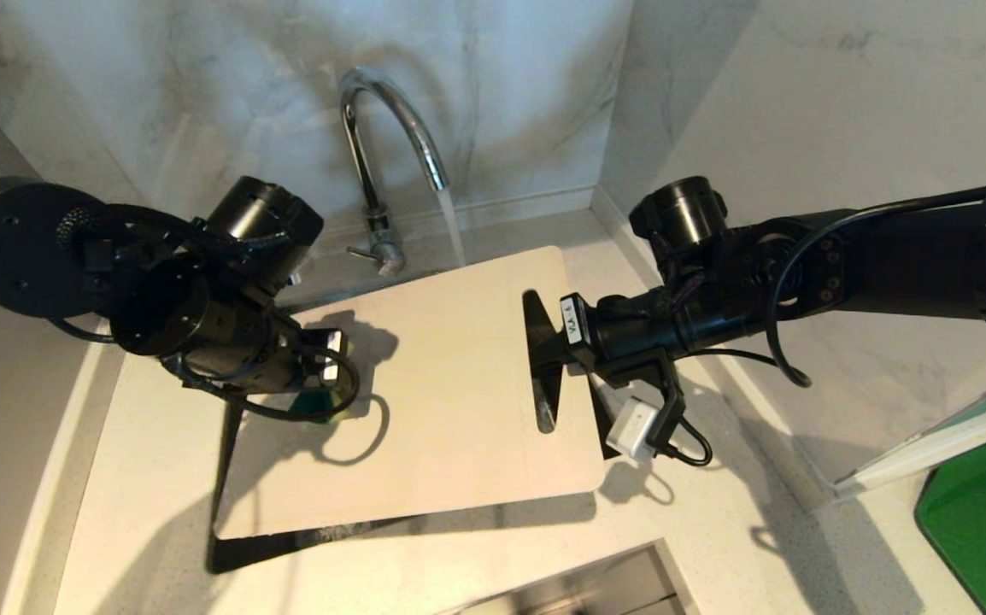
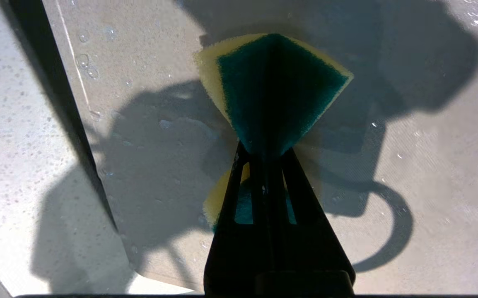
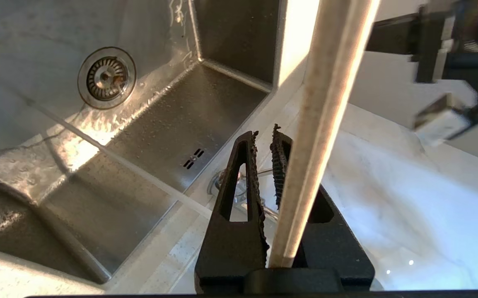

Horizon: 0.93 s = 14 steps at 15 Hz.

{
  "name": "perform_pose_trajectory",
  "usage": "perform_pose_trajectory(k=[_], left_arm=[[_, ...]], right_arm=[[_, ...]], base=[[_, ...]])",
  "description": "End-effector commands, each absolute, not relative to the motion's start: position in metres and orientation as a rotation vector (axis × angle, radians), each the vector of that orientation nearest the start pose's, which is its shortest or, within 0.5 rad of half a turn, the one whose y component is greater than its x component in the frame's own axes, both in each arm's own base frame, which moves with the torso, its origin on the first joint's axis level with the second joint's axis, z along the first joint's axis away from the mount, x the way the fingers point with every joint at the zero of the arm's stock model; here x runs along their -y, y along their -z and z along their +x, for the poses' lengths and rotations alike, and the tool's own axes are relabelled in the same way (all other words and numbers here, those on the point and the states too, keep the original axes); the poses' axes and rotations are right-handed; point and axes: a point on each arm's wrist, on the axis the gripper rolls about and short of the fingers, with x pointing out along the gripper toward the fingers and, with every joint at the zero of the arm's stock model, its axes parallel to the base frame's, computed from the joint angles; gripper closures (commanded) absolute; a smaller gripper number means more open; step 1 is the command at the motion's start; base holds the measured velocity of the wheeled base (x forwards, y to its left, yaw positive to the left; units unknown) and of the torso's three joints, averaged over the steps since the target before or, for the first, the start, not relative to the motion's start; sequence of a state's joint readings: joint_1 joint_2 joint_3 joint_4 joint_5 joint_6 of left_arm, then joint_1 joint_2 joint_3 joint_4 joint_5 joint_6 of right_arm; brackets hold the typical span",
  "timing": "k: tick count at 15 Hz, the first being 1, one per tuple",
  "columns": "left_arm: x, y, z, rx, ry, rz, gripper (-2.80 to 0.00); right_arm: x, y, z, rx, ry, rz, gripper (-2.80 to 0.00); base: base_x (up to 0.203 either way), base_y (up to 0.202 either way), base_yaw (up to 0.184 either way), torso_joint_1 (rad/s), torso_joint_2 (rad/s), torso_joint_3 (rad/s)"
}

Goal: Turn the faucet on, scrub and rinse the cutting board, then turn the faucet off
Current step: Scrub the cutting board underwater

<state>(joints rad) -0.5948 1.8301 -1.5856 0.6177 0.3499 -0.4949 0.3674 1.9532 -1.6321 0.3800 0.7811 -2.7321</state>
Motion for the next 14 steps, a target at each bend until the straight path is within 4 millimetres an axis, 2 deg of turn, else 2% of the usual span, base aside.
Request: perform_pose_trajectory(k=[1, 8, 12, 14], left_arm=[[0.172, -0.238, 0.289, -0.817, 0.006, -0.084, 0.00], [0.128, -0.237, 0.310, -0.841, -0.064, -0.138, 0.00], [0.086, -0.226, 0.317, -0.895, -0.133, -0.151, 0.00], [0.072, -0.226, 0.315, -0.909, -0.126, -0.180, 0.00]], right_arm=[[-0.150, -0.232, 0.344, 1.204, -1.193, -2.089, 0.00], [-0.149, -0.234, 0.343, 1.210, -1.184, -2.091, 0.00], [-0.150, -0.233, 0.344, 1.219, -1.185, -2.082, 0.00], [-0.150, -0.231, 0.345, 1.229, -1.190, -2.072, 0.00]], base=[[0.000, 0.000, 0.000, 0.000, 0.00, 0.000], [0.000, 0.000, 0.000, 0.000, 0.00, 0.000], [0.000, 0.000, 0.000, 0.000, 0.00, 0.000], [0.000, 0.000, 0.000, 0.000, 0.00, 0.000]])
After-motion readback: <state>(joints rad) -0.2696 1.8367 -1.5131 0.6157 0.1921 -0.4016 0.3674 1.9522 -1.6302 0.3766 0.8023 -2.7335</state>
